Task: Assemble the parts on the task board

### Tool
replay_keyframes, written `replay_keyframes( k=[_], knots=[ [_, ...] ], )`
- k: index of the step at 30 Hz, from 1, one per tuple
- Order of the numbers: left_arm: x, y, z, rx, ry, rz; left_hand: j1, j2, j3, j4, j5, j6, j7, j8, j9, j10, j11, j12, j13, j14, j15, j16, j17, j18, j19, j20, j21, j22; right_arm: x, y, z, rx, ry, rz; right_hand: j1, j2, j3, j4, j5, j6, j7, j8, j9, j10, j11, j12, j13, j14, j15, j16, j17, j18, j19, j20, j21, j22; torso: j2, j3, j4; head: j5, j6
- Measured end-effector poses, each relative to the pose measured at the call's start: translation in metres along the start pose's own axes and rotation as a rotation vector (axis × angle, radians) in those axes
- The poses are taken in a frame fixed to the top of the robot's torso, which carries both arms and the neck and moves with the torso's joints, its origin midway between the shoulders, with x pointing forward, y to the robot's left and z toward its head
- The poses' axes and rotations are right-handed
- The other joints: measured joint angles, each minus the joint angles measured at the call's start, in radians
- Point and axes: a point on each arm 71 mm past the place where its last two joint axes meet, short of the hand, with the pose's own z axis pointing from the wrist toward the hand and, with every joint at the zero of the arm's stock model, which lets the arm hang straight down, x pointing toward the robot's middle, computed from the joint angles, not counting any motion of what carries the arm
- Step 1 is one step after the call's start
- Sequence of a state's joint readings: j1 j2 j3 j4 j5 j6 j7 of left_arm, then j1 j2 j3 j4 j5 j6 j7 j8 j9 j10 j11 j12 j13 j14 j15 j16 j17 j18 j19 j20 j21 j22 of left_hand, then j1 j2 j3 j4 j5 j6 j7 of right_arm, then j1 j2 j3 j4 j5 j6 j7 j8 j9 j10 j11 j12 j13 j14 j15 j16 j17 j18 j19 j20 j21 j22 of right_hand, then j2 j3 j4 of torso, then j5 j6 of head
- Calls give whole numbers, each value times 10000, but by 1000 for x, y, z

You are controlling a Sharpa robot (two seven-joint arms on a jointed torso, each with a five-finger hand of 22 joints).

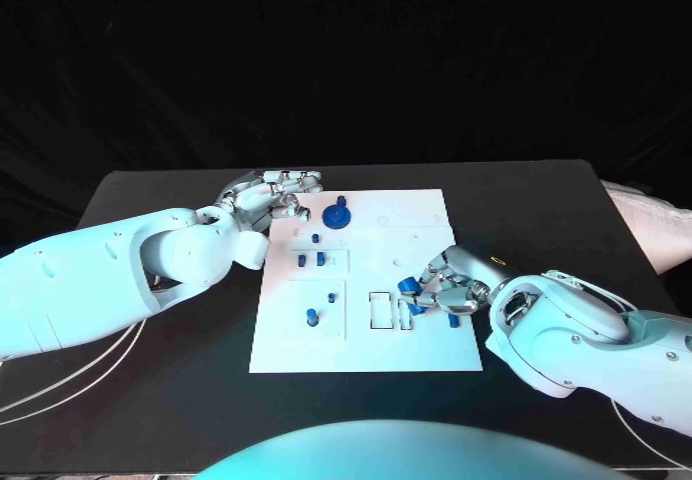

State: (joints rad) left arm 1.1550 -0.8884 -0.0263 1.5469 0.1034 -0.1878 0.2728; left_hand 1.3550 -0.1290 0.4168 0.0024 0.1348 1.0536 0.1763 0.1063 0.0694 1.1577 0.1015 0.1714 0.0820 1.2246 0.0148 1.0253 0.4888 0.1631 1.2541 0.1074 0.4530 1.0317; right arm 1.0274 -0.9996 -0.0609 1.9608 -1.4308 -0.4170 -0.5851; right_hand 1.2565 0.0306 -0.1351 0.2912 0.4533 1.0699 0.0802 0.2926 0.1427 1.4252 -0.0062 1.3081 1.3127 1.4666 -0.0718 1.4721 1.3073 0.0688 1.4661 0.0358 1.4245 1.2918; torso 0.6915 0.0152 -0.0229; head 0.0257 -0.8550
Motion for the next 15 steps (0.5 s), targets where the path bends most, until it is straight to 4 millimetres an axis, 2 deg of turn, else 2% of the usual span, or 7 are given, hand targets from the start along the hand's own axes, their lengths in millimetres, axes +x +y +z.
replay_keyframes(
  k=[8,10,15],
  knots=[
    [0,0,0,-17,28,-7,0,0,0,0,0,0,0,0,0,0,0,0,0,0,0,0,0,0,0,0,0,0,9,15,8,-225,316,426,-115,113,-40,7,0,39,35,-2,3,35,-34,15,-3,0,1,37,6,0,0,1,0,14,8,-4,6,30,-5],
    [0,0,0,-22,36,-9,0,0,0,0,0,0,0,0,0,0,0,0,0,0,0,0,1,0,0,0,0,0,11,17,10,-240,437,450,-174,169,-100,-16,-1,44,31,-2,204,37,-36,-7,-2,0,1,37,8,0,0,1,0,14,8,-4,6,44,-16],
    [0,0,0,-29,49,-13,0,0,0,0,0,0,0,0,0,0,0,0,0,0,0,0,1,-1,0,0,0,1,16,21,12,-257,767,391,-338,197,-182,-14,-79,78,0,-50,356,53,-50,-97,8,0,1,37,7,0,0,1,0,27,8,-10,5,73,-47]
  ],
)
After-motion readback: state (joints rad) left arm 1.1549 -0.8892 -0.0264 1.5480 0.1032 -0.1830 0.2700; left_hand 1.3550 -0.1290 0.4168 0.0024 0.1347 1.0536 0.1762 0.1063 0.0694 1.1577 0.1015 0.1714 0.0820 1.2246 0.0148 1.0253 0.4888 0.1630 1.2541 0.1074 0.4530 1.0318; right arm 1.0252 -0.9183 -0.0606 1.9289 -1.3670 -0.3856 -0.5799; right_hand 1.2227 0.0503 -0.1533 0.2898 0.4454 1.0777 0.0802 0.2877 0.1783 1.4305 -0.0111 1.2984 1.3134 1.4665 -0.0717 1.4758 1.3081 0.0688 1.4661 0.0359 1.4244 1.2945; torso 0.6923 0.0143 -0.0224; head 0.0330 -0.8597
